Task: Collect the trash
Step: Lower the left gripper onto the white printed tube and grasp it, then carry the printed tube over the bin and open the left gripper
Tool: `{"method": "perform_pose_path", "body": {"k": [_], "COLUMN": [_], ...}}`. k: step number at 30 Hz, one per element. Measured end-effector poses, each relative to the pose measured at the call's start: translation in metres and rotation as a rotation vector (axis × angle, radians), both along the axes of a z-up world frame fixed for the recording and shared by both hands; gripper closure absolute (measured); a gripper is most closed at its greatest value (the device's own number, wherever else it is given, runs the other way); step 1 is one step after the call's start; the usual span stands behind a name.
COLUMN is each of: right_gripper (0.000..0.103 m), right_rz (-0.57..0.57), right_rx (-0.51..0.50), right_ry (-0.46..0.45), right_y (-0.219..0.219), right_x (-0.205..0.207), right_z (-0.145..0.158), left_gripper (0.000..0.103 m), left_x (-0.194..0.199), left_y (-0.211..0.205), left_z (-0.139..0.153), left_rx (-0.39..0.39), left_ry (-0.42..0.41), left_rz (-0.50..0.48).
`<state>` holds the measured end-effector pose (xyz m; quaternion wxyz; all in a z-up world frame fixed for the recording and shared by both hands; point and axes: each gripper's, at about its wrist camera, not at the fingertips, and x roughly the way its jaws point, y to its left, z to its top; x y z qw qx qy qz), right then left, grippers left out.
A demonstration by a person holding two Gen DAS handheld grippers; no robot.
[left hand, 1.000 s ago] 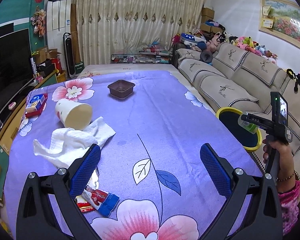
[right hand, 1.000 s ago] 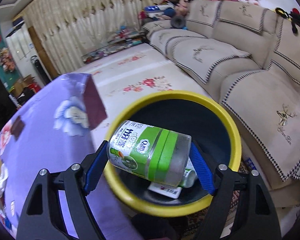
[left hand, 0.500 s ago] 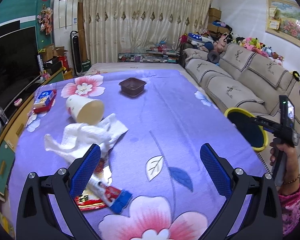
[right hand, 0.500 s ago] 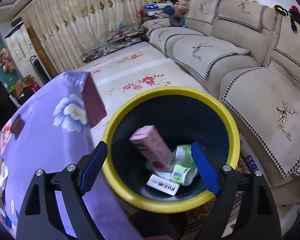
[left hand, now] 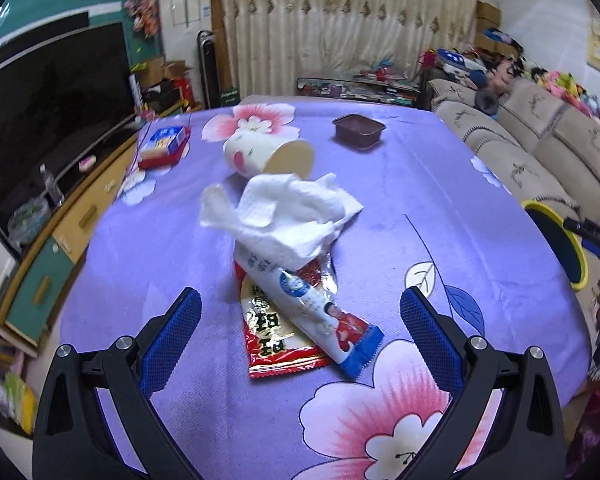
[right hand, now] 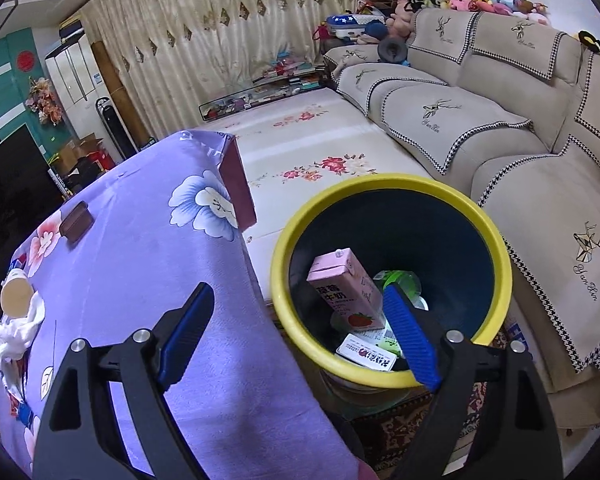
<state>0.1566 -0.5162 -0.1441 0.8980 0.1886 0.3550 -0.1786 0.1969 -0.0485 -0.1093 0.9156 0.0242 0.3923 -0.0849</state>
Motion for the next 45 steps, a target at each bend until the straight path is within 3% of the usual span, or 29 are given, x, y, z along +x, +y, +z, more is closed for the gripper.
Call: {"method": "perform_pose_path", "body": {"k": [6,18,32,45], "right_gripper": [0.021,0.021,0.021,0.021], "right_rz": [0.012,0.008,0.032,0.045], "right_rx": [0.007,0.026,0.023,0.024], "right_ry": [0.008,0.019,0.008,-0.014], "right_y": [0.004,-0.003,0.005,0.01], "right_x": [0.002,0.003,0.001,-0.004], "right_z": [-0.002,-0.01,-0.005,0.003], "left_gripper": [0.023,0.053,0.088,0.089], "left_x": [0.018,0.048,0.023,-0.01], "left_y": [0.004,0.004,0.021,0.05], "left_z": [-0.02,-0.043,-0.031,-0.009], "left_rx": [-0.06,-0.087,-0.064,-0.019], "left_ry": [0.065,0.15,0.15,0.106], "left_rz": [0.013,0.06,0.028,0.062]}}
